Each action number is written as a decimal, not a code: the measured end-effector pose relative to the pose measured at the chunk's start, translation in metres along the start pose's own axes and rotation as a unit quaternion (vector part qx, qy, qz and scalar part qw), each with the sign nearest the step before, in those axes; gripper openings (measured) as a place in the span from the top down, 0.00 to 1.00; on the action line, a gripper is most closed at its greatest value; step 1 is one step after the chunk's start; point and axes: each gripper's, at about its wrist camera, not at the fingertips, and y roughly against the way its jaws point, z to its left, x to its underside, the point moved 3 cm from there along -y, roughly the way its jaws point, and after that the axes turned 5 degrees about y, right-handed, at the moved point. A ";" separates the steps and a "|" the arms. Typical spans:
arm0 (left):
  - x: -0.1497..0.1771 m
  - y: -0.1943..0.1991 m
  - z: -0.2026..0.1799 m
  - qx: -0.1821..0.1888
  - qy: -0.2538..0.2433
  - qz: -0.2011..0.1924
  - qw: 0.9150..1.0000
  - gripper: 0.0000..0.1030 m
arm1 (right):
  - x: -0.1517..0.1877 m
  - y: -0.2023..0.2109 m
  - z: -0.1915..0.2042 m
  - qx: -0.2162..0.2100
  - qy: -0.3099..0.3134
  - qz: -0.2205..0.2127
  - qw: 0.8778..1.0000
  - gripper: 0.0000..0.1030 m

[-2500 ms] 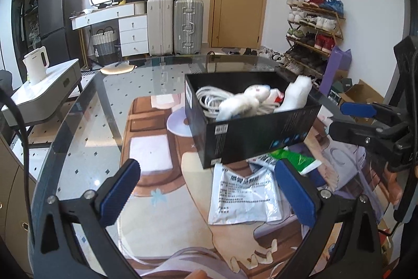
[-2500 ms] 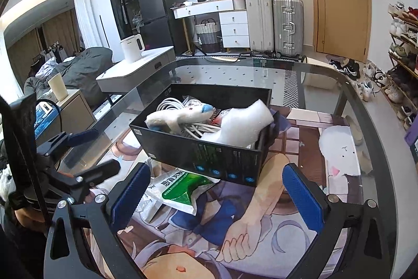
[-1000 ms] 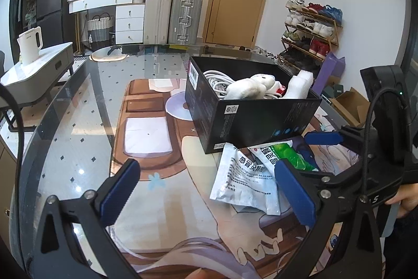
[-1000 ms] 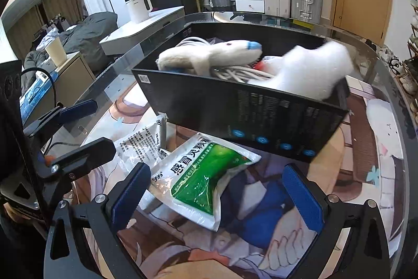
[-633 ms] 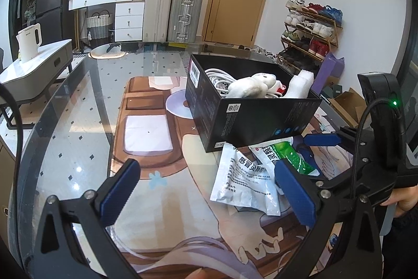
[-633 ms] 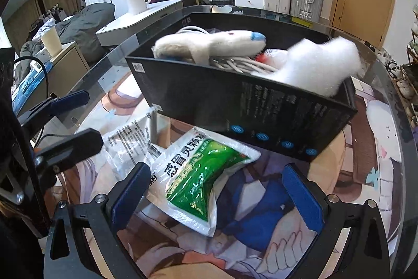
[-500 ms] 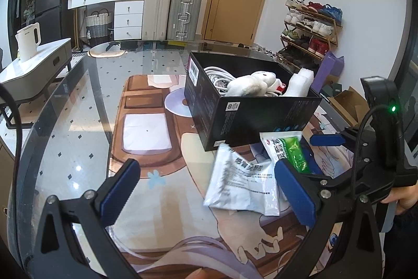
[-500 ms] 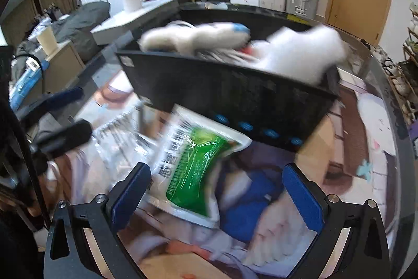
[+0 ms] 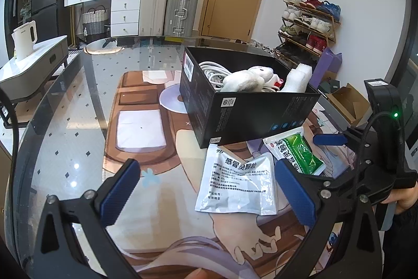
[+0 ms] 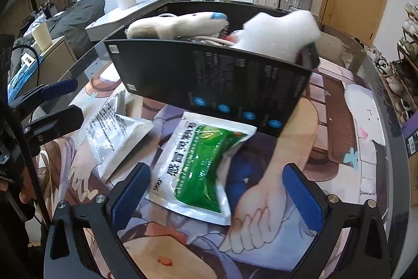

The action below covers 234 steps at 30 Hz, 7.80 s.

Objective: Organize soft objects

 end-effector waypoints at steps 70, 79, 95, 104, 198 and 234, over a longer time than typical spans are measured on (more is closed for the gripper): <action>0.008 -0.036 -0.041 -0.033 -0.092 0.084 0.992 0.52 | 0.014 0.024 -0.004 -0.017 -0.021 -0.031 0.999 0.34; 0.007 -0.035 -0.038 -0.027 -0.083 0.081 0.993 0.53 | 0.012 0.019 0.011 0.013 0.003 -0.042 0.999 0.49; 0.008 -0.030 -0.038 -0.028 -0.084 0.071 0.994 0.53 | 0.012 0.027 0.006 -0.015 0.013 -0.049 0.999 0.68; 0.009 -0.016 -0.037 -0.027 -0.077 0.060 0.995 0.53 | 0.010 0.043 0.010 -0.019 0.022 -0.068 0.997 0.68; -0.119 -0.068 -0.058 -0.019 -0.095 -0.028 0.995 0.53 | -0.126 0.039 -0.064 -0.002 0.007 -0.101 0.995 0.68; -0.103 0.004 -0.043 0.006 -0.051 -0.092 0.994 0.00 | -0.082 0.113 -0.061 0.032 -0.004 -0.210 0.977 0.03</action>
